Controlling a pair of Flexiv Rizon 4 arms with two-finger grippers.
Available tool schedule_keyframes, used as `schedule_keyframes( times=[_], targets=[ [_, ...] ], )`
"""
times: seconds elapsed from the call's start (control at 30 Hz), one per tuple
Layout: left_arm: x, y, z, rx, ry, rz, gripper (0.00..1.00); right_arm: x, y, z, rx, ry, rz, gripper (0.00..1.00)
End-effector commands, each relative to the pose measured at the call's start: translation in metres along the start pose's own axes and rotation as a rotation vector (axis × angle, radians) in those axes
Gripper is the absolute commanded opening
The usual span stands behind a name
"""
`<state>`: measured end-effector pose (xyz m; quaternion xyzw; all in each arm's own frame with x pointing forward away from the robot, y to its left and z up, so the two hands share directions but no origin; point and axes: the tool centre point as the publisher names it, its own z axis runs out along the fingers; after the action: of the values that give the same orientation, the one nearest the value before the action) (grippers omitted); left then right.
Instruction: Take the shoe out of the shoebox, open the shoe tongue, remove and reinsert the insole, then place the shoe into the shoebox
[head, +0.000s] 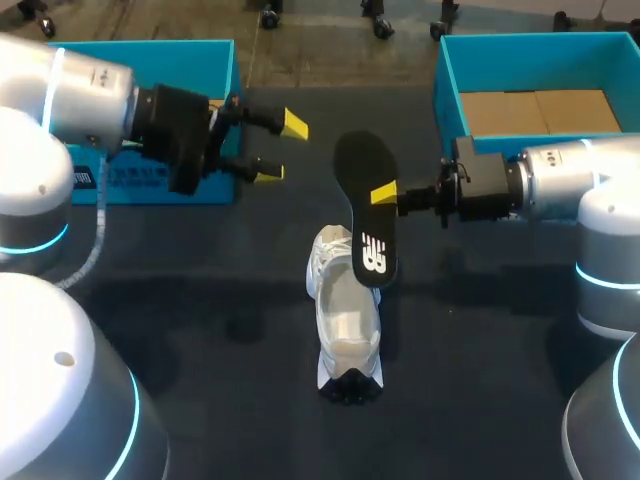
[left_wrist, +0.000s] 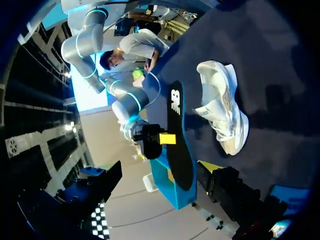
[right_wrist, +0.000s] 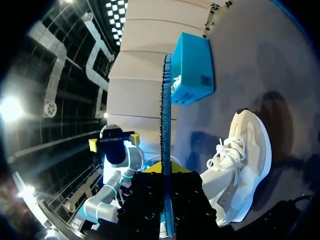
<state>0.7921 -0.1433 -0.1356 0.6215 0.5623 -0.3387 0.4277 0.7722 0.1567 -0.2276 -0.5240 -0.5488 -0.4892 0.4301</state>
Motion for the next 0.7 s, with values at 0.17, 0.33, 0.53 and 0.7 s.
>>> schedule_keyframes(
  times=[0.17,0.33,0.53,0.7],
  targets=[
    [-0.021,0.028,0.012,-0.24,0.679,-0.024,1.0,0.0,0.0,0.001,0.0,-0.002,0.0,0.0],
    [-0.021,0.028,0.012,-0.24,0.679,-0.024,1.0,0.0,0.0,0.001,0.0,-0.002,0.0,0.0],
    [-0.031,0.033,0.019,-0.136,0.739,-0.08,1.0,0.0,0.0,0.001,0.0,-0.002,0.0,0.0],
    [-0.034,0.034,0.027,-0.017,0.844,-0.069,1.0,0.0,0.0,0.001,0.0,-0.002,0.0,0.0]
  ],
)
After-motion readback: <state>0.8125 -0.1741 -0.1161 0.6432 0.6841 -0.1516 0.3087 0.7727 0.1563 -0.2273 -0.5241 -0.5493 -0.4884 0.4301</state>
